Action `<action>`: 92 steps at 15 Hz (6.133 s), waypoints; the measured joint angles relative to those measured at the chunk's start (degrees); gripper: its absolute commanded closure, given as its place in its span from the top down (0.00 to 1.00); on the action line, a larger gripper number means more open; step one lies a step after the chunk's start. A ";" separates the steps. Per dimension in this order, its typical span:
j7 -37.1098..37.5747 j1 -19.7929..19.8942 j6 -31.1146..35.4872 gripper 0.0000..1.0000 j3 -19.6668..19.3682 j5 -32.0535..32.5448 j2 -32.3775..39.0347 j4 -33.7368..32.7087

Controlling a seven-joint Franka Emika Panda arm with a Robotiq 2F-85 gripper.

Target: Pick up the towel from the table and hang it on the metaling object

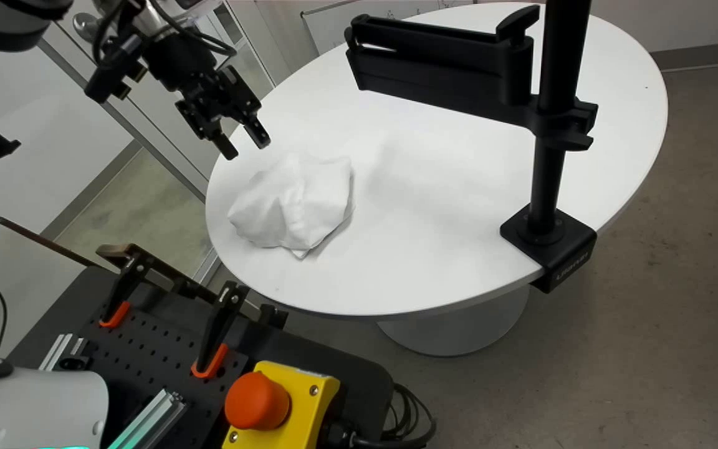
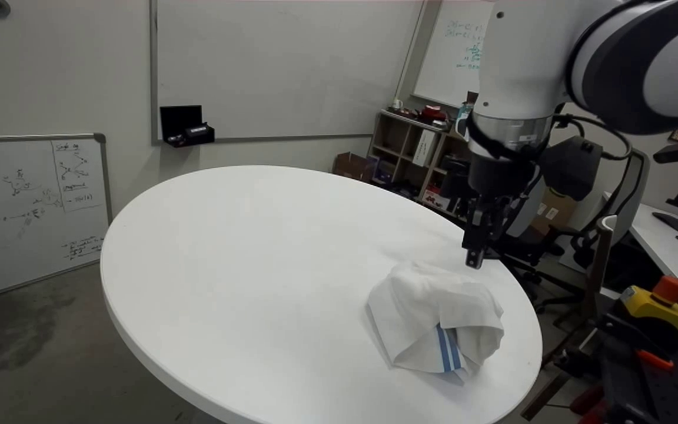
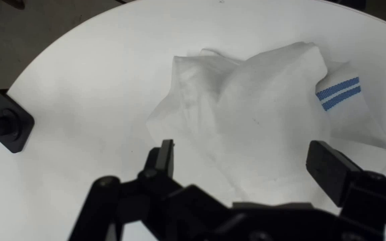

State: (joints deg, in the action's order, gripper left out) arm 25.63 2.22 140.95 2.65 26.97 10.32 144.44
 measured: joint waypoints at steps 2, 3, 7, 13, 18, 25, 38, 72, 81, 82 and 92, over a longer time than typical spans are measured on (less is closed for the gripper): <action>0.00 -1.53 0.26 1.00 -1.41 -0.01 3.32 -1.87; 0.07 -2.27 0.50 1.00 -1.92 -0.23 4.72 -2.77; 2.53 -5.35 2.56 1.00 -3.31 -1.97 8.70 -5.97; 11.69 -12.53 6.03 1.00 -7.62 -0.89 12.36 -8.95; 17.54 -16.44 6.11 1.00 -11.19 0.63 15.09 -9.41; 20.54 -17.91 6.11 0.99 -12.60 0.64 18.28 -9.48; 22.56 -18.14 6.11 0.01 -14.29 0.62 20.04 -9.46; 20.44 3.57 -9.42 0.01 -4.33 -10.22 -43.97 10.82; 18.82 12.03 -12.01 0.01 -3.89 -10.97 -54.64 8.08; 18.81 12.91 -12.07 0.01 -3.90 -10.97 -54.92 7.68; 18.81 18.89 -14.54 0.01 -3.95 -10.97 -55.87 5.06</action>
State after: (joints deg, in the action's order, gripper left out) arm 44.44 21.11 126.40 -1.30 16.00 -45.55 149.50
